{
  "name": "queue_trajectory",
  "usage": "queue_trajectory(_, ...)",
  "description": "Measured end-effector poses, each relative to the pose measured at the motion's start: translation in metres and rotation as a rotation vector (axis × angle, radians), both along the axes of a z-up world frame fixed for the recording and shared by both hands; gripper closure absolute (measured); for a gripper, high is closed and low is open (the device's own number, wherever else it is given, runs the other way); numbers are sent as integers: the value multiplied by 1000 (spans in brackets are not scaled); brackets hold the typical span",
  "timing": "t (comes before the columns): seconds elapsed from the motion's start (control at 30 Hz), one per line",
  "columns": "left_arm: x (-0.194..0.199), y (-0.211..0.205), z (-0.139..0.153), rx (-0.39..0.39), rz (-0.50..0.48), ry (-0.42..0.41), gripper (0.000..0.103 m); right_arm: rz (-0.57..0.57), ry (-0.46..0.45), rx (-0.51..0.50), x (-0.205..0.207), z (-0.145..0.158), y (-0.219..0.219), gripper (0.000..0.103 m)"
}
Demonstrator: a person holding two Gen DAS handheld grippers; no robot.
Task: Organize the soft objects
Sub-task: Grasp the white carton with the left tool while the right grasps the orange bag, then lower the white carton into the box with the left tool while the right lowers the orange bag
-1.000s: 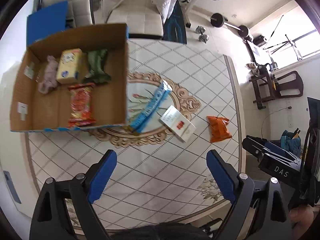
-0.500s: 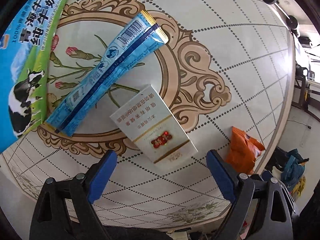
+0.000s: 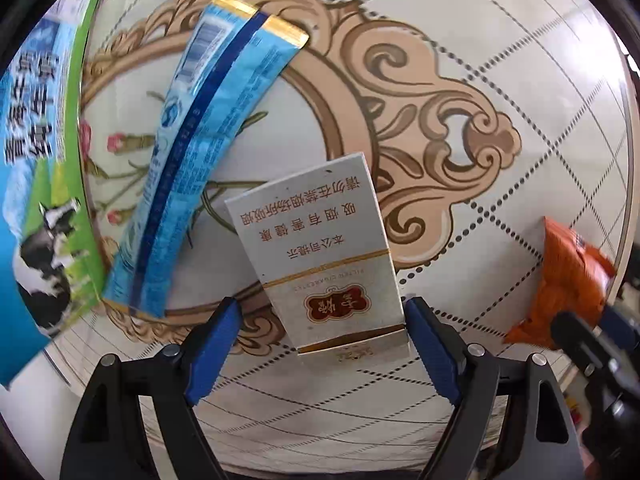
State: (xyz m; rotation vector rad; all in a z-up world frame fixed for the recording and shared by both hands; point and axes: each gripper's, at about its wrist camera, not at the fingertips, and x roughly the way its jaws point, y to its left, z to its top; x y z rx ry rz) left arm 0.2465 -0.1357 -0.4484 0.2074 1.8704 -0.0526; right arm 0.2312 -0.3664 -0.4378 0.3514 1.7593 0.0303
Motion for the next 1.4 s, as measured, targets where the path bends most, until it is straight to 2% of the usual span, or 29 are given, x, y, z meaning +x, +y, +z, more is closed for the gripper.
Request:
queue_trajectory(0.07,-3,-3,2,0,-18,-20,23,-12,10,9,-1,-5,0,34)
queue_trajectory(0.13,-2,-6,5,-41,0,-24,43,-17,13,9,-3,-9,1,34)
queue_trajectory(0.2,2,-9,10,-36,-2,-40,44,-18,20,-1,-4,-13,4,34)
queue_trajectory(0.27,4,-7,13,-29,-9,-62,44,-30,28,-9,-7,-18,4,51)
queue_trajectory(0.37,1,-5,18,-27,-19,-79,45,-45,24,-12,-11,-17,3,55)
queue_trajectory(0.47,-7,4,35,-35,-28,-105,45,-53,19,-6,-16,-13,4,65)
queue_trajectory(0.7,-28,12,77,-83,-51,-165,45,-54,-23,14,-27,12,14,66)
queue_trajectory(0.87,-39,28,124,-160,-51,-224,45,-51,-93,46,-32,55,24,67)
queue_trajectory(1.03,-46,59,206,-243,-45,-344,45,-25,-182,97,-26,119,37,67)
queue_trajectory(1.17,-37,98,271,-284,-24,-445,45,21,-253,157,-12,172,80,67)
queue_trajectory(1.27,-29,141,307,-290,1,-509,45,72,-302,198,0,204,130,67)
queue_trajectory(1.37,-14,178,320,-268,29,-548,45,118,-336,228,10,225,180,67)
queue_trajectory(1.4,-10,193,311,-259,38,-556,45,129,-343,246,14,230,198,67)
